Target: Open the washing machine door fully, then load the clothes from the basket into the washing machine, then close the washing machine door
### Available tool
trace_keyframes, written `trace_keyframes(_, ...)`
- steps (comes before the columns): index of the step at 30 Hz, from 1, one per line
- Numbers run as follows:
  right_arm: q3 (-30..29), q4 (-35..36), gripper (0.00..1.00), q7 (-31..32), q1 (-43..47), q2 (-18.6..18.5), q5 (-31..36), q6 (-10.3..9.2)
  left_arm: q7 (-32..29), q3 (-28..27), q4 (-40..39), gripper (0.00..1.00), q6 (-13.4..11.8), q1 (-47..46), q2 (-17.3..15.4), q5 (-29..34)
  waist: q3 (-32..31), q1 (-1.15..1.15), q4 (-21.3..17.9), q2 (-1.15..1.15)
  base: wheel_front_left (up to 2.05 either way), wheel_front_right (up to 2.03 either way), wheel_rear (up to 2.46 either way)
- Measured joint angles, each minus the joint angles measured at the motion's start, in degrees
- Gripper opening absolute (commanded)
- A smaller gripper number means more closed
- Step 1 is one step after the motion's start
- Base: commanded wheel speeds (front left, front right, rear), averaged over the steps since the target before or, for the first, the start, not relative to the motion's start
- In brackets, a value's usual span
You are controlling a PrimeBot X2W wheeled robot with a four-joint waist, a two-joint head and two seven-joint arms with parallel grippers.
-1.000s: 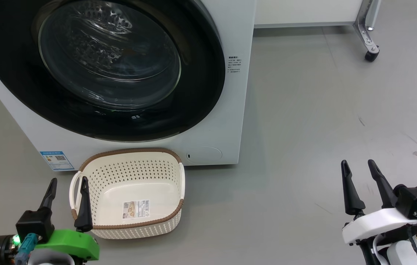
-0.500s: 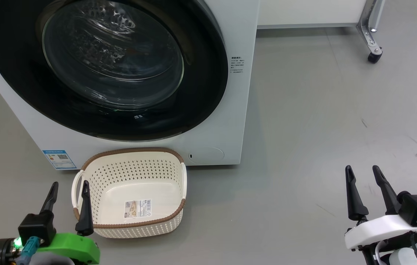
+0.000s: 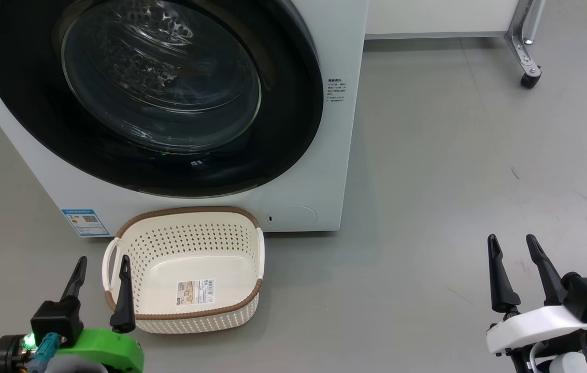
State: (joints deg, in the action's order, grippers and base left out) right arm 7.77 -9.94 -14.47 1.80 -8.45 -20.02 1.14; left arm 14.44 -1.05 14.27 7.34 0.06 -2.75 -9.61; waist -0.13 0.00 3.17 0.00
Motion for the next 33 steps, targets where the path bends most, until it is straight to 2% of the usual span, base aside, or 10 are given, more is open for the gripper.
trace_keyframes(12,-0.6,0.3,1.0,0.0,0.8,0.6,0.6,0.59,0.0,0.8,0.0,1.0,0.0,0.0,0.0,0.0,-0.1,0.0,0.1,0.0,0.0,0.0,0.0)
trace_keyframes(13,-0.7,0.3,0.0,0.0,1.0,0.7,0.9,0.6,0.0,1.1,0.0,0.0,0.0,0.0,0.0,0.0,-0.1,0.0,0.1,0.0,0.0,0.0,0.0)
trace_keyframes(23,0.0,-3.7,0.0,0.3,3.4,2.9,-0.2,0.57,-0.8,1.1,4.1,0.0,0.0,2.0,1.6,-1.0,-0.1,0.0,0.0,0.0,0.0,0.0,0.0)
trace_keyframes(33,-1.6,-4.0,0.0,2.3,3.3,3.0,-8.3,0.86,-3.9,-0.9,5.7,0.0,0.0,0.9,1.6,-9.2,-0.1,0.0,-0.4,0.0,0.0,0.0,0.0)
